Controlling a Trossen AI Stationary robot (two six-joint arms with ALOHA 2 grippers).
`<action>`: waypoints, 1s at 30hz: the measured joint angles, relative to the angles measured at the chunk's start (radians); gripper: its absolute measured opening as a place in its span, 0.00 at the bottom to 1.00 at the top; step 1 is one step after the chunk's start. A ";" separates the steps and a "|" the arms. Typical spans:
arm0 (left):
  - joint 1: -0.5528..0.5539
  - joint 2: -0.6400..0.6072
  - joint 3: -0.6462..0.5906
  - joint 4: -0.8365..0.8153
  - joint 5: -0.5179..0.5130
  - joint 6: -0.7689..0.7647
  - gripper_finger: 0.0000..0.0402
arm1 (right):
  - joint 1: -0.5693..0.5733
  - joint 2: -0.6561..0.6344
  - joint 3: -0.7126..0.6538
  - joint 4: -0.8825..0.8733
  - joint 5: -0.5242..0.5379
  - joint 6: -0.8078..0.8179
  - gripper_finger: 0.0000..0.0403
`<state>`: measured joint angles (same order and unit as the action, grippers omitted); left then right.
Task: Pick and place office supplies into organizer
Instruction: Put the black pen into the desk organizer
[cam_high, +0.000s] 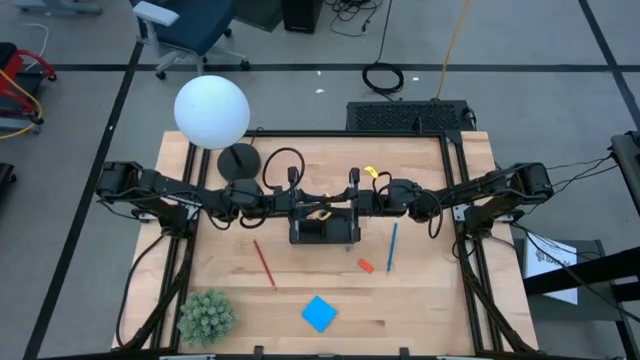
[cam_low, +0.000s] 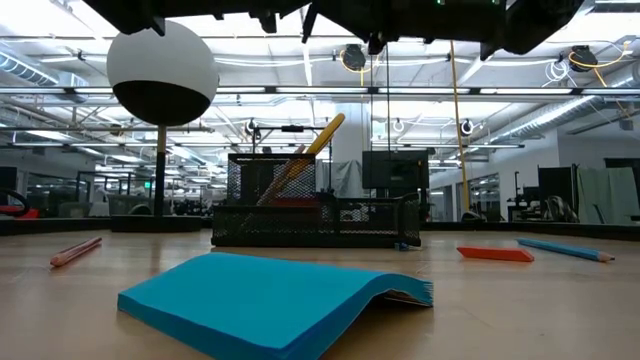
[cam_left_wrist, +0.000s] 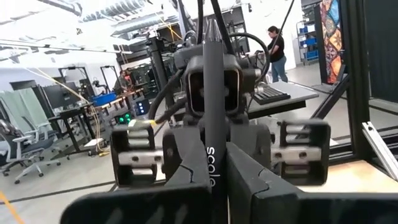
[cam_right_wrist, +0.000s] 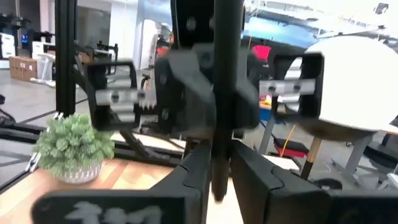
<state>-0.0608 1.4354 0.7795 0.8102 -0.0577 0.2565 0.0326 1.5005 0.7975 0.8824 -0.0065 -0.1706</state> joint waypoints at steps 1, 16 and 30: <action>-0.001 -0.008 0.000 -0.009 0.000 0.000 0.01 | 0.000 0.001 0.000 -0.006 0.000 0.001 0.15; -0.039 -0.074 0.001 -0.135 -0.078 0.056 0.01 | 0.000 0.002 -0.001 -0.019 0.059 -0.025 0.45; -0.108 -0.214 0.001 -0.458 -0.265 0.208 0.01 | -0.003 -0.030 -0.002 -0.065 0.062 0.083 0.45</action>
<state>-0.1685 1.2217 0.7803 0.3521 -0.3228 0.4641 0.0299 1.4703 0.7956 0.8170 0.0551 -0.0875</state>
